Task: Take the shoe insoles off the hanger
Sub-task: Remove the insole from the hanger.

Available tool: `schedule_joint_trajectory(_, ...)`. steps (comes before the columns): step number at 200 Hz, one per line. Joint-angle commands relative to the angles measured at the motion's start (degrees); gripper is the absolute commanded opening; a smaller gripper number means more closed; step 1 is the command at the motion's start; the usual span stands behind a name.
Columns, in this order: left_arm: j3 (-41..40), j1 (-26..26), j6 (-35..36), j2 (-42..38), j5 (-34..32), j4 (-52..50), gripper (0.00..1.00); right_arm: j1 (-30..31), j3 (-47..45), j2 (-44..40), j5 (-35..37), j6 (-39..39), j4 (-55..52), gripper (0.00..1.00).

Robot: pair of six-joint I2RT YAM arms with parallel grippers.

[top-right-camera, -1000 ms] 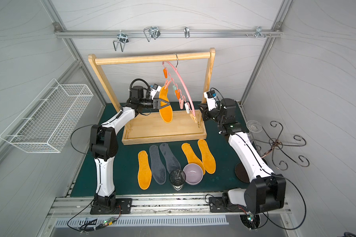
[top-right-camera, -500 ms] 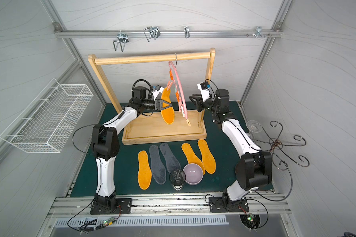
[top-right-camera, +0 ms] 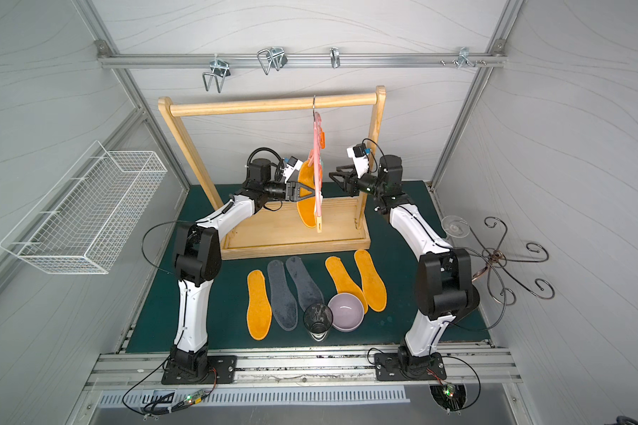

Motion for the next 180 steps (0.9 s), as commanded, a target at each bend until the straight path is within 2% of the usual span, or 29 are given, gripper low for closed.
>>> schedule_joint_trajectory(1, 2.30, -1.50, -4.63, 1.08, 1.82, 6.89, 0.07, -0.14, 2.47, 1.68, -2.21, 3.24, 3.69, 0.45)
schedule_joint_trajectory(21, 2.50, -2.57, -5.45, 1.57, 1.82, 7.49, 0.07, -0.34, 2.69, 2.56, -2.98, 5.75, 5.20, 0.46)
schedule_joint_trajectory(37, 2.64, -3.36, -6.07, 1.94, 1.91, 7.91, 0.07, -1.22, 1.90, 3.19, -6.17, 9.40, 8.89, 0.50)
schedule_joint_trajectory(63, 2.61, -4.39, -6.21, 2.02, 2.37, 8.04, 0.07, -4.09, -0.77, 5.43, -10.75, 24.84, 27.00, 0.53)
schedule_joint_trajectory(82, 2.50, -5.00, -6.46, 1.93, 2.53, 8.03, 0.07, -5.45, -0.95, 7.10, -12.10, 32.39, 34.16, 0.52)
schedule_joint_trajectory(129, 1.78, -6.06, -6.39, 1.32, 3.91, 8.02, 0.07, -6.26, -2.23, 7.40, -10.20, 31.93, 31.57, 0.54)
schedule_joint_trajectory(145, 1.69, -6.15, -6.49, 1.44, 4.32, 8.32, 0.06, -6.82, -3.34, 7.48, -9.76, 32.97, 33.58, 0.54)
schedule_joint_trajectory(180, 1.68, -6.15, -6.56, 1.79, 5.33, 8.69, 0.06, -7.73, -5.12, 6.07, -6.89, 32.08, 32.80, 0.48)
